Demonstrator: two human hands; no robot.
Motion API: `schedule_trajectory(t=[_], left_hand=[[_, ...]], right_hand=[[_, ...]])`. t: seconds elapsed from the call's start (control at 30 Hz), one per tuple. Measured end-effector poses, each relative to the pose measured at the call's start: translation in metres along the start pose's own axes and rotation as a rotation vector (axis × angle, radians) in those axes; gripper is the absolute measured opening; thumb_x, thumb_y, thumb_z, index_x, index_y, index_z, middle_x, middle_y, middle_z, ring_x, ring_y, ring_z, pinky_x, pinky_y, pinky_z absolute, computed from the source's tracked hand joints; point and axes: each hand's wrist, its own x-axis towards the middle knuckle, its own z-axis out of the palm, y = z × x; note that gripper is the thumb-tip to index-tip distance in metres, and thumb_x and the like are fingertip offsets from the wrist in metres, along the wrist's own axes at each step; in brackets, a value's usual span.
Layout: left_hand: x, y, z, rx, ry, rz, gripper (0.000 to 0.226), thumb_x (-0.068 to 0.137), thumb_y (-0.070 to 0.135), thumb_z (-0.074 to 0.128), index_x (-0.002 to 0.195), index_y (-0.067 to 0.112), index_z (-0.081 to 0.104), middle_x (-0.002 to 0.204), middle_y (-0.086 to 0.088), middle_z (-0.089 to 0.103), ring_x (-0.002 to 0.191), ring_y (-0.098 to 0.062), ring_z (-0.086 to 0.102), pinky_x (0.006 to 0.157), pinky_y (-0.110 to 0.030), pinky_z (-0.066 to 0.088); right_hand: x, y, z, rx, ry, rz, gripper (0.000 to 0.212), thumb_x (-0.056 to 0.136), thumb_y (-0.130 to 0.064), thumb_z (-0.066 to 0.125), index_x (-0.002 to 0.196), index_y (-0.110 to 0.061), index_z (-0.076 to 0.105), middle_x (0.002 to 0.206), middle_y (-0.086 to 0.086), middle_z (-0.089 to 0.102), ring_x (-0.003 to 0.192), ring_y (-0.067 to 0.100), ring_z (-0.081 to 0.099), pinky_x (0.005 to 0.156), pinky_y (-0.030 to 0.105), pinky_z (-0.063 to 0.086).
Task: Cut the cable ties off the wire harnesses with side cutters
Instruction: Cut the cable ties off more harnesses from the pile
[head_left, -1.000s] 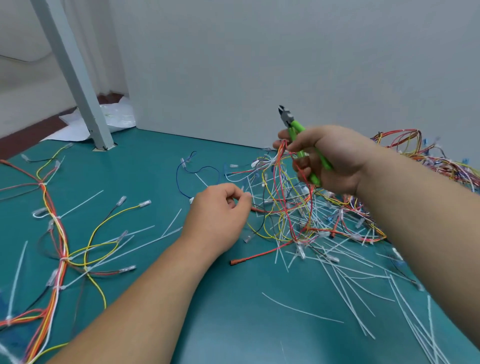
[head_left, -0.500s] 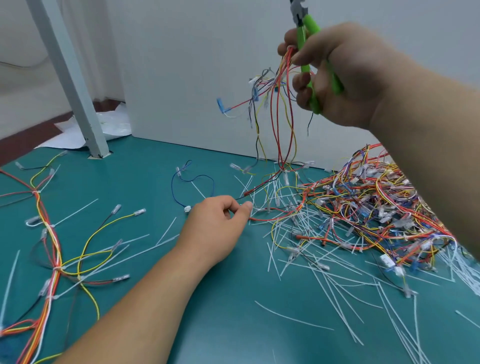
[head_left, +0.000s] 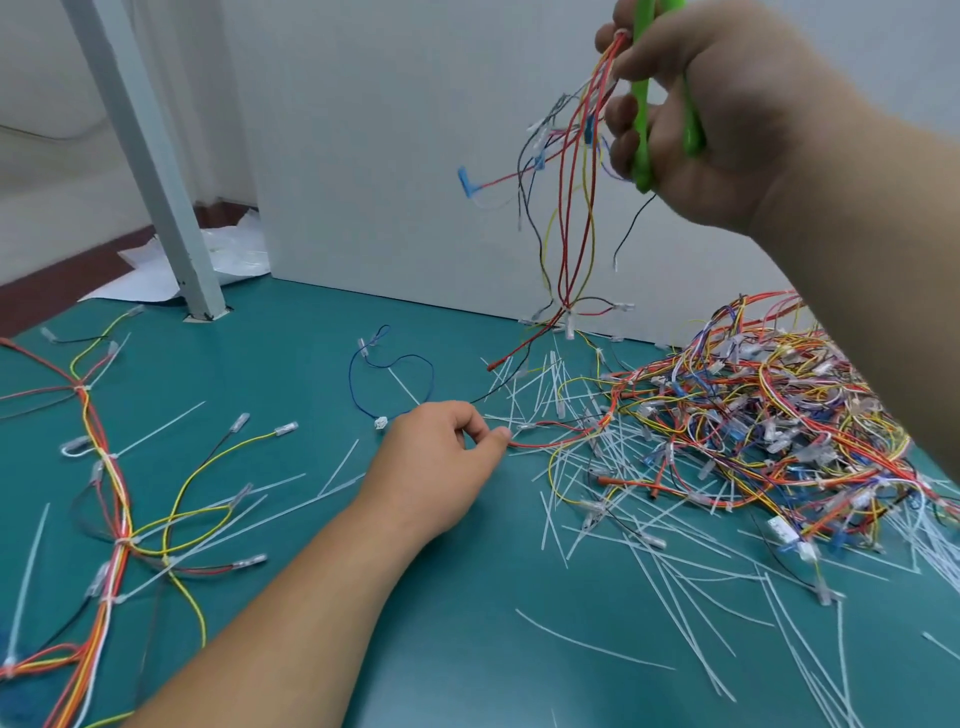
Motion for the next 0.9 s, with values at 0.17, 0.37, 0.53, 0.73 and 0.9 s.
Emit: schedule_trajectory(t=[0.17,0.37,0.53,0.73,0.9], left_hand=[[-0.001,0.000,0.001,-0.002,0.000,0.004,0.034,0.088,0.049,0.068,0.068,0.022,0.061,0.042,0.009,0.036,0.041,-0.011,0.032,0.048,-0.023,0.025],[-0.001,0.000,0.001,0.018,-0.002,-0.001,0.034,0.088,0.049,0.068,0.069,0.022,0.062,0.042,0.009,0.036,0.041,-0.011,0.032,0.049,-0.024,0.026],[-0.002,0.001,0.001,0.025,-0.010,-0.003,0.034,0.089,0.050,0.066,0.070,0.022,0.062,0.042,0.008,0.035,0.041,-0.011,0.031,0.046,-0.023,0.024],[-0.001,0.002,-0.001,0.025,-0.010,-0.003,0.033,0.089,0.050,0.065,0.070,0.023,0.063,0.042,0.009,0.035,0.042,-0.011,0.032,0.047,-0.024,0.025],[0.000,0.002,-0.001,0.019,-0.013,0.006,0.033,0.090,0.048,0.065,0.070,0.022,0.063,0.042,0.009,0.036,0.042,-0.011,0.032,0.048,-0.024,0.026]], right_hand=[[0.005,-0.004,-0.018,-0.132,0.171,-0.061,0.018,0.092,-0.008,0.058,0.108,-0.013,0.051,0.101,0.003,0.043,0.068,0.009,0.049,0.062,0.024,0.039],[0.015,-0.009,-0.060,-0.245,0.365,-0.110,0.018,0.084,-0.025,0.061,0.095,-0.017,0.049,0.088,-0.004,0.045,0.070,0.006,0.048,0.066,0.017,0.043],[0.006,0.002,-0.094,-0.512,0.487,-0.154,0.019,0.080,-0.016,0.060,0.080,-0.035,0.060,0.081,-0.002,0.052,0.068,0.010,0.052,0.058,0.026,0.046],[-0.018,0.085,-0.131,-0.759,0.371,0.418,0.020,0.090,-0.005,0.061,0.109,-0.009,0.065,0.094,0.019,0.058,0.077,0.028,0.053,0.055,0.033,0.038],[-0.059,0.129,-0.125,-0.910,0.144,0.644,0.020,0.088,-0.004,0.062,0.107,-0.008,0.065,0.082,0.021,0.059,0.062,0.026,0.051,0.047,0.031,0.039]])
